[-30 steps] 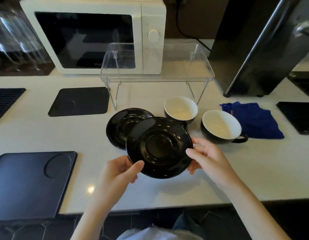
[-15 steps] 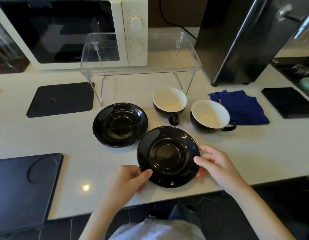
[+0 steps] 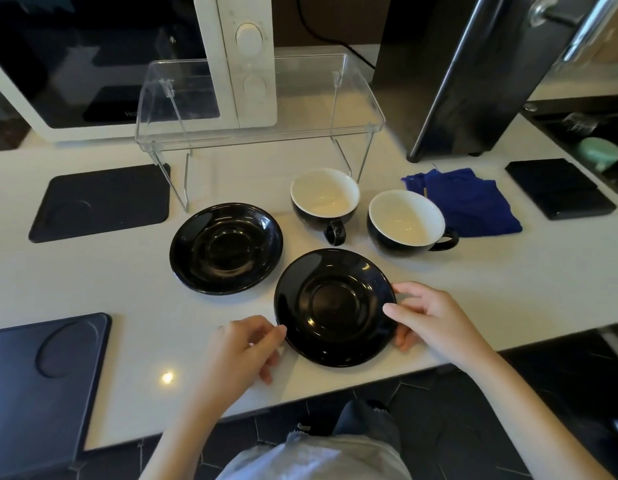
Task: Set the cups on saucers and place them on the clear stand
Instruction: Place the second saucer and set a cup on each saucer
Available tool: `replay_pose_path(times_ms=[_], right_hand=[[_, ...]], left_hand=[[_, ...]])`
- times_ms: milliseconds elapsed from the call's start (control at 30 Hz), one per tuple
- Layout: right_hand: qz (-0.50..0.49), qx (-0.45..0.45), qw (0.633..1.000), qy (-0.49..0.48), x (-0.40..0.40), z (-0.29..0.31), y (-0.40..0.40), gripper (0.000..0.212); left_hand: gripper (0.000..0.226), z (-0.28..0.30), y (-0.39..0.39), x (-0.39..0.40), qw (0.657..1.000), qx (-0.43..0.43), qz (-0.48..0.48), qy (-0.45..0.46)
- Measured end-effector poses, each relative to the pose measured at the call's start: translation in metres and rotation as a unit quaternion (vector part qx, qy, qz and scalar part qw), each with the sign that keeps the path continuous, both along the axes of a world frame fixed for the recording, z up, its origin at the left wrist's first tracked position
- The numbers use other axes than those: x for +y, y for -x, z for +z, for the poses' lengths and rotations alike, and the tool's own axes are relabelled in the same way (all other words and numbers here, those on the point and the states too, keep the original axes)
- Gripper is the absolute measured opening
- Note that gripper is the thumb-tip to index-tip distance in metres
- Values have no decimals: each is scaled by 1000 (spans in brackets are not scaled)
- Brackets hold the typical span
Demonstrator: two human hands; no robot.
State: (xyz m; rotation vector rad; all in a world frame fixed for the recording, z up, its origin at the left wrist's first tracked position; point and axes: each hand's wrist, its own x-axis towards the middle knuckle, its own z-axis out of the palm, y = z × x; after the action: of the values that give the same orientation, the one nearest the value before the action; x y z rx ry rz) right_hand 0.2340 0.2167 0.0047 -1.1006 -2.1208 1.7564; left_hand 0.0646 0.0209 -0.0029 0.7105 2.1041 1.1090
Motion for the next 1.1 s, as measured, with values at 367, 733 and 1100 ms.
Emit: replay_pose_path(times_ms=[367,733,1100], right_hand=[[-215,61,907,-356,55,20,-12,17],[-225,21,970,-86,70,3,4,21],[-208,58,976,40,61,5,5,34]], left_hand=[[26,30,13,91,957,269,-23,-107],[16,34,11,141,967,-248,16,-63],[26,40,23,130,941,-318,48,-107]])
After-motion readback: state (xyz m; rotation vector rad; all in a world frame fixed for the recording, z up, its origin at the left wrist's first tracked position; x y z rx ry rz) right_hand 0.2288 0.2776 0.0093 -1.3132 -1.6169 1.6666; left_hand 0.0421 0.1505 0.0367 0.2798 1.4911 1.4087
